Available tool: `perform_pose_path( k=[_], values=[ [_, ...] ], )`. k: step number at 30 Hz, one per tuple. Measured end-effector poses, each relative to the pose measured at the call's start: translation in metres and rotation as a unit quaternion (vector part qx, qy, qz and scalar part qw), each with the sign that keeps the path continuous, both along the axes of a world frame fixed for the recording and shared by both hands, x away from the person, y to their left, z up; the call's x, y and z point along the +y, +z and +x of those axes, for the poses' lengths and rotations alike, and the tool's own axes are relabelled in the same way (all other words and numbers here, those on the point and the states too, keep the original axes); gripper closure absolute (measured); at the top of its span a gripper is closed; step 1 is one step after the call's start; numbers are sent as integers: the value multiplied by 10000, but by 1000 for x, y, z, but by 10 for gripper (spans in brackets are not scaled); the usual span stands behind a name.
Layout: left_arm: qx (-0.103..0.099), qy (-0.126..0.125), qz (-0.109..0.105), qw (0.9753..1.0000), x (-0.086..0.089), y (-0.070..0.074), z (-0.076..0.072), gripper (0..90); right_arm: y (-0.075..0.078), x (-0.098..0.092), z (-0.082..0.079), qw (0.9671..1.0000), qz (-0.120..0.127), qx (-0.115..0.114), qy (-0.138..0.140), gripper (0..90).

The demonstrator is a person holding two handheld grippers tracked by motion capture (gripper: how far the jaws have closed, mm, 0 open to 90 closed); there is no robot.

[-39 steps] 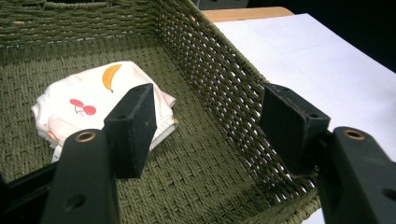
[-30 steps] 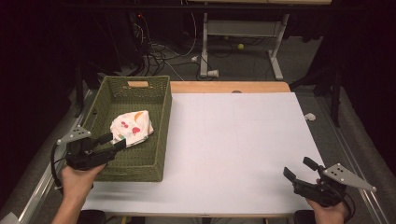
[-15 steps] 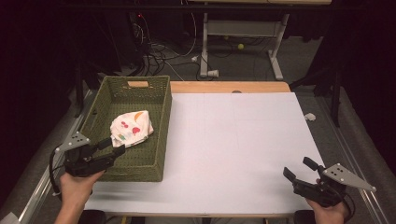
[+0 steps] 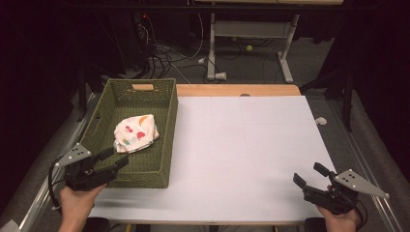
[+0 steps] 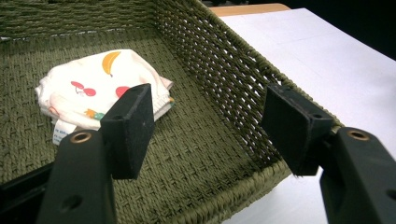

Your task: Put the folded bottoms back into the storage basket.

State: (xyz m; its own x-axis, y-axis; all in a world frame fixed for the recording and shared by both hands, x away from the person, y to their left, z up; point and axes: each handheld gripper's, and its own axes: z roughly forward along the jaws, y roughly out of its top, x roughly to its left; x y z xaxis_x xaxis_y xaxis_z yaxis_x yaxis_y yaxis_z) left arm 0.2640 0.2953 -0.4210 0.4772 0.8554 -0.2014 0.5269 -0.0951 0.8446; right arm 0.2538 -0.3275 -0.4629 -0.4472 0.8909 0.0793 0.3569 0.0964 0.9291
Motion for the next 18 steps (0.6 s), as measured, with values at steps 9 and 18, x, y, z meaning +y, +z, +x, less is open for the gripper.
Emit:
perform_pose_path(
  k=[9, 18],
  values=[
    [-48, 42, -19, 10000, 2, -3, -8, 330, 0, 0, 0, 10000, -10, -6, -1, 168],
    [-78, 39, 24, 10000, 1, -5, -14, 330, 0, 0, 0, 10000, -8, -11, -3, 168]
  ],
)
